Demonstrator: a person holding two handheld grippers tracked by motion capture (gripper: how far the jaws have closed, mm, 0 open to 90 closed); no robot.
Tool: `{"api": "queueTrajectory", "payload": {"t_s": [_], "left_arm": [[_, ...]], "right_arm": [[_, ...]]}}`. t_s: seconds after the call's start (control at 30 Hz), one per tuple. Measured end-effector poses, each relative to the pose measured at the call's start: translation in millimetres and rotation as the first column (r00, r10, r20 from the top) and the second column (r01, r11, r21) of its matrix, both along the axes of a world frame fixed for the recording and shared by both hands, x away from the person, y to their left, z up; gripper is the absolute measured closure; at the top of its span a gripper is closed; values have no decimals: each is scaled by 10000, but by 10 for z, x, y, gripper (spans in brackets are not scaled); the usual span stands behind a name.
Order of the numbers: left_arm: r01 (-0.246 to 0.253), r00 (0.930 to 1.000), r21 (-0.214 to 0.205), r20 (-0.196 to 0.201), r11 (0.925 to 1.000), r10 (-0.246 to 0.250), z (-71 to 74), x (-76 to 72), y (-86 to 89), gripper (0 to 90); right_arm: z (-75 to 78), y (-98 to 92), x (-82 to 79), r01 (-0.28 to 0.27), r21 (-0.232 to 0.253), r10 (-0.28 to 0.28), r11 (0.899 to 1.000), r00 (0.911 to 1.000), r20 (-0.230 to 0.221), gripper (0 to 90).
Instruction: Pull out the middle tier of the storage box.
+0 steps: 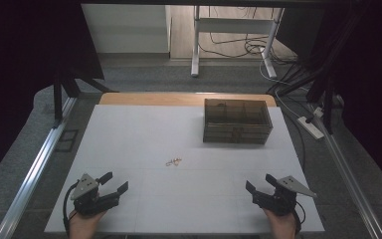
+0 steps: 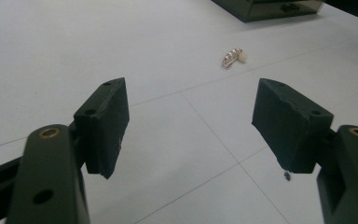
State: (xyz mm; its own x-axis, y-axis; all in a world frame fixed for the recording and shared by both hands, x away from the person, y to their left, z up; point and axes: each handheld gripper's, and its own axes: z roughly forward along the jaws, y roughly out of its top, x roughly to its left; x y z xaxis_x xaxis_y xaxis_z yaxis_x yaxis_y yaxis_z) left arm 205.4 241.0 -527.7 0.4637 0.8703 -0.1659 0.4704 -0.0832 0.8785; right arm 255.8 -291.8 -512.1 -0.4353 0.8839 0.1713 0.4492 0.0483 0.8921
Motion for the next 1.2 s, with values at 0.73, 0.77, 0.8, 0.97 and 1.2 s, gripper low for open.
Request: {"api": "queueTrajectory", "payload": {"t_s": [0.73,0.77,0.8,0.97,1.2], "left_arm": [[63,10000,4,-23,10000,-63,-1,6,-9,277],[66,10000,12,-31,10000,-66,-1,7,-12,277],[71,10000,23,-35,10000,-71,-1,7,-13,277],[49,10000,0,-29,10000,-49,-2,5,-5,277],[86,10000,39,-7,10000,-86,-1,4,-13,277]], "right_arm": [[-23,207,93,-386,-218,388,9990,9992,88,144],[-24,215,97,-392,-236,394,9990,9992,93,144],[-24,224,101,-394,-251,396,9989,9992,81,144],[-23,273,119,-496,-295,497,9983,9988,34,144],[-38,331,145,-653,-274,651,9975,9979,-62,143]]}}
